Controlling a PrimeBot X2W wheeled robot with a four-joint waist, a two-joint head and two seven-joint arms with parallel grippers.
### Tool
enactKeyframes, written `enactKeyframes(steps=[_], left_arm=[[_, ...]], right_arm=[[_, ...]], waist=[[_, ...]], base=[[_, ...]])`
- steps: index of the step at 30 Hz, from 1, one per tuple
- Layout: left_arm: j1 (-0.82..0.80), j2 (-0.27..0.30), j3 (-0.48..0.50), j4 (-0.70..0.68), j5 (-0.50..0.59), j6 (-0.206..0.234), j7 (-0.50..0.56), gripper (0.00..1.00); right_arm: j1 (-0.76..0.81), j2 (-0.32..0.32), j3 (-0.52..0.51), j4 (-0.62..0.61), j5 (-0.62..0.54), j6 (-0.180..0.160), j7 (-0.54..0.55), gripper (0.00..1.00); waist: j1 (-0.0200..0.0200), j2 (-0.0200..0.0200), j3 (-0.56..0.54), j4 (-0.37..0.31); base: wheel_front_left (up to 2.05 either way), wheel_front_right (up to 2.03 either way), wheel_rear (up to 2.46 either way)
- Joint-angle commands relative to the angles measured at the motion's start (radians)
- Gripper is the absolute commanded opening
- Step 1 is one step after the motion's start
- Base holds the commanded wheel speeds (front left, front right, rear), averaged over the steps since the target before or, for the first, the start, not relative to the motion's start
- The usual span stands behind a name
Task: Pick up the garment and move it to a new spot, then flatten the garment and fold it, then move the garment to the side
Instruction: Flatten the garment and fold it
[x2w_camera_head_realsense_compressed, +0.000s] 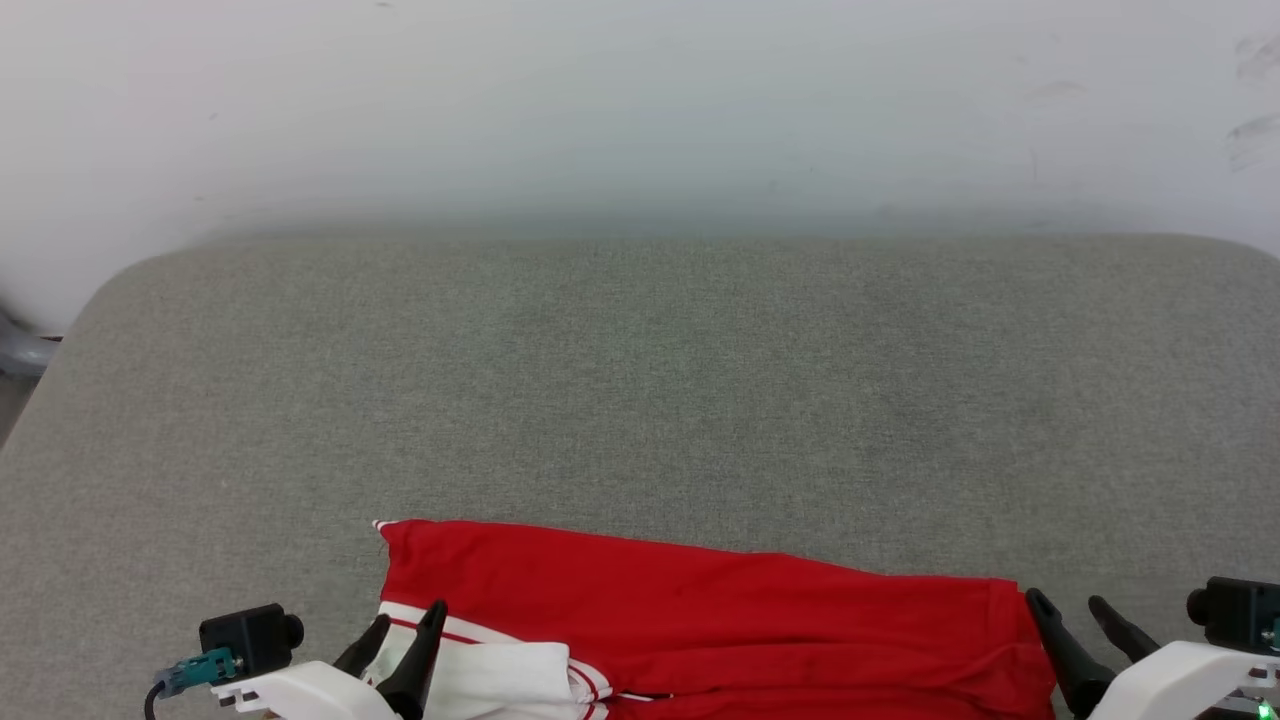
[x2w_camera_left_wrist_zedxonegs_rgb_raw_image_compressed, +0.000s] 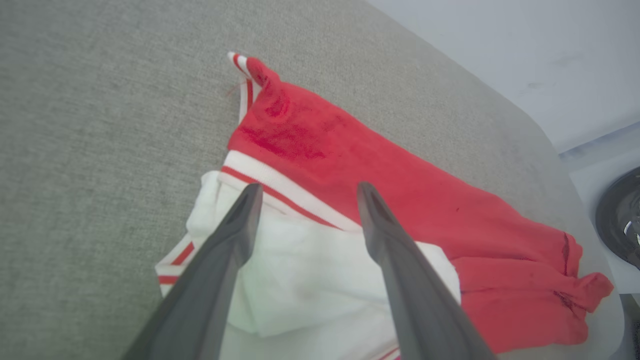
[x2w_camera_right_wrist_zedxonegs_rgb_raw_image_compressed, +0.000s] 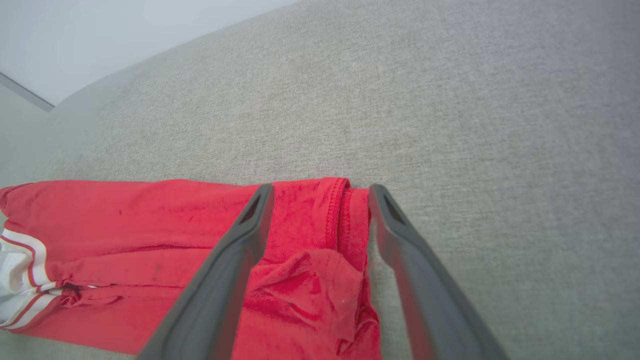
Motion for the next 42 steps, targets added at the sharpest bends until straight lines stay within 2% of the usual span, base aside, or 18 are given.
enactKeyframes(steps=[1,7,10,17,21,26,33,41,42], left_arm=[[-0.014,-0.001,0.003,-0.007,0.022,-0.008,-0.029,1.0],[-0.041,-0.023,0.02,-0.037,0.074,-0.018,-0.159,1.0],[-0.055,-0.018,0.021,-0.047,0.125,-0.007,-0.217,1.0],[-0.071,-0.013,0.031,-0.091,0.314,0.068,-0.279,1.0],[-0.057,-0.03,0.039,-0.124,0.38,0.092,-0.284,1.0],[-0.055,-0.05,0.041,-0.171,0.434,0.099,-0.286,1.0],[-0.092,-0.088,0.046,-0.211,0.478,0.081,-0.285,1.0],[-0.101,-0.114,0.062,-0.199,0.502,0.065,-0.285,1.0],[-0.101,-0.116,0.065,-0.196,0.505,0.062,-0.286,1.0]], right_arm=[[0.013,0.005,-0.014,-0.012,-0.005,0.0,0.004,1.0],[0.025,0.009,-0.081,-0.054,-0.035,0.0,0.09,1.0],[0.028,0.007,-0.105,-0.09,-0.055,0.0,0.13,1.0],[0.054,-0.009,-0.094,-0.143,-0.083,0.0,0.245,1.0],[0.061,-0.017,-0.082,-0.143,-0.08,0.0,0.313,1.0],[0.033,-0.024,-0.068,-0.093,-0.061,0.0,0.364,1.0],[-0.03,-0.024,-0.026,0.04,-0.009,0.0,0.376,1.0],[-0.007,-0.021,0.037,0.147,0.041,0.0,0.473,1.0],[-0.009,-0.021,0.041,0.151,0.047,0.0,0.48,0.4]], waist=[[0.0001,0.0,-0.009,-0.003],[0.0001,0.0,-0.025,-0.002],[0.0001,0.0,-0.032,0.0],[0.0001,0.0,-0.042,0.013],[0.0001,0.0,-0.035,0.025],[0.0001,0.0,0.001,0.046],[0.0001,0.0,0.076,0.081],[0.0001,0.0,0.099,0.096],[0.0001,0.0,0.099,0.095]], base=[[0.0,0.0,0.0],[0.0,0.0,0.0],[0.0,0.0,0.0],[0.0,0.0,0.0],[0.0,0.0,0.0],[0.0,0.0,0.0],[0.0,0.0,0.0],[0.0,0.0,0.0],[0.0,0.0,0.0]])
